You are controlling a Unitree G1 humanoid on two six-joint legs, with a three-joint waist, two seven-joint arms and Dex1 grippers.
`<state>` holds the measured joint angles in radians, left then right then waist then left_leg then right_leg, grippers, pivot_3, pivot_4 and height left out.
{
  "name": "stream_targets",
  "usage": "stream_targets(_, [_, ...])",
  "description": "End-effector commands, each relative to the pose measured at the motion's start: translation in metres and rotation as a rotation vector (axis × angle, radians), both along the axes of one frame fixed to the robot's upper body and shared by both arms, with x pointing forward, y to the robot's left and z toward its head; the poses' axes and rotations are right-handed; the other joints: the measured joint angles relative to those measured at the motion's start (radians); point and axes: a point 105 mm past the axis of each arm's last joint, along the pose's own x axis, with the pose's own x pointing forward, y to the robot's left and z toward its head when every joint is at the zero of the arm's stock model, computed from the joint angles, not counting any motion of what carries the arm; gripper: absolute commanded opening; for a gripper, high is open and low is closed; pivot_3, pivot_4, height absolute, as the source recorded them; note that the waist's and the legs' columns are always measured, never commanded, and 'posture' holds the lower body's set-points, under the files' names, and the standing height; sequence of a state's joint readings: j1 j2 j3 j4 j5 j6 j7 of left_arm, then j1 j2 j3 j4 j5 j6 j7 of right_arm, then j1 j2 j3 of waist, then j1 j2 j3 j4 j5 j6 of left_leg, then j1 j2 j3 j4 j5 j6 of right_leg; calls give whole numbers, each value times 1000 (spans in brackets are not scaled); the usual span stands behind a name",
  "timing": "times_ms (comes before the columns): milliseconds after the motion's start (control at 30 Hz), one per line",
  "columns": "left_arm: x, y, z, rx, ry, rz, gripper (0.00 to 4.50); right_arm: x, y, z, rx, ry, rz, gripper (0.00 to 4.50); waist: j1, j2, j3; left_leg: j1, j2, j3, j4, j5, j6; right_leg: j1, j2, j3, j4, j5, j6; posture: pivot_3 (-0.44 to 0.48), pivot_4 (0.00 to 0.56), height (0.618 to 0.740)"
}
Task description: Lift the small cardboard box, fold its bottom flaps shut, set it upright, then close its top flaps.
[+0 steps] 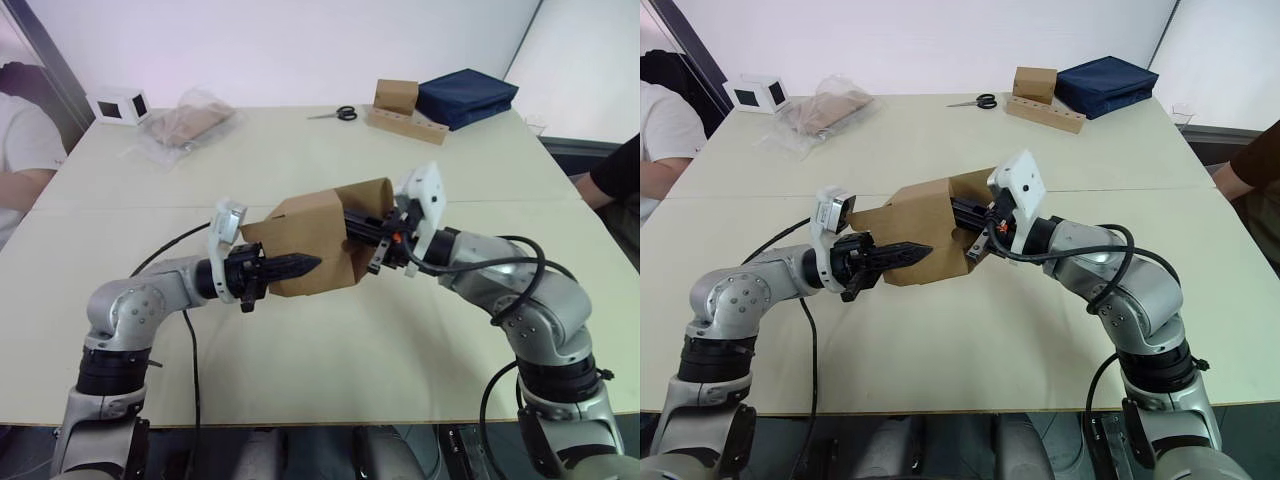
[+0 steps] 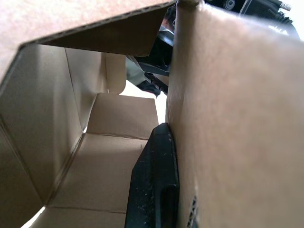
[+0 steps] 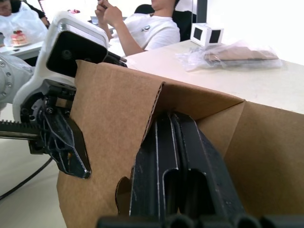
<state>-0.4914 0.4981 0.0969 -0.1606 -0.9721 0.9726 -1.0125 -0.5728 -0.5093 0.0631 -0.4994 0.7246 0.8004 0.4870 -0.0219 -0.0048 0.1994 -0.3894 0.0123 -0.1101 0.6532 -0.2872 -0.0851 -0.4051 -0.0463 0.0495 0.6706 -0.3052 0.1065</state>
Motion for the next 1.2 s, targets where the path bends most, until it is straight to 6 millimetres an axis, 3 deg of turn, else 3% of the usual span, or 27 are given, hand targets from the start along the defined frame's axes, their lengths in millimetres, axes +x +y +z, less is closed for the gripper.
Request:
stream_targets(33, [-1, 0, 12, -26, -34, -5, 41, -7, -2, 13, -14, -73, 11, 0, 0, 0, 0, 0, 0, 0, 0, 0, 0, 0, 0, 0, 0, 0, 0, 0, 150, 740])
stream_targets(533, [3, 13, 24, -51, -28, 50, 41, -12, -50, 16, -81, -79, -99, 0, 2, 0, 0, 0, 0, 0, 0, 0, 0, 0, 0, 0, 0, 0, 0, 0, 150, 740])
stream_targets(800, [7, 17, 30, -67, -28, 61, 41, -23, -70, -8, -125, 0, -157, 0, 3, 0, 0, 0, 0, 0, 0, 0, 0, 0, 0, 0, 0, 0, 0, 0, 150, 740])
stream_targets(1000, [2, 11, 28, -69, -15, 24, 41, -19, -67, -27, -81, 56, -179, 0, 1, 0, 0, 0, 0, 0, 0, 0, 0, 0, 0, 0, 0, 0, 0, 0, 150, 740])
stream_targets(1200, [1, 5, 24, -67, -5, 11, 41, -22, -34, -22, -20, 47, -85, 0, 0, 0, 0, 0, 0, 0, 0, 0, 0, 0, 0, 0, 0, 0, 0, 0, 150, 740])
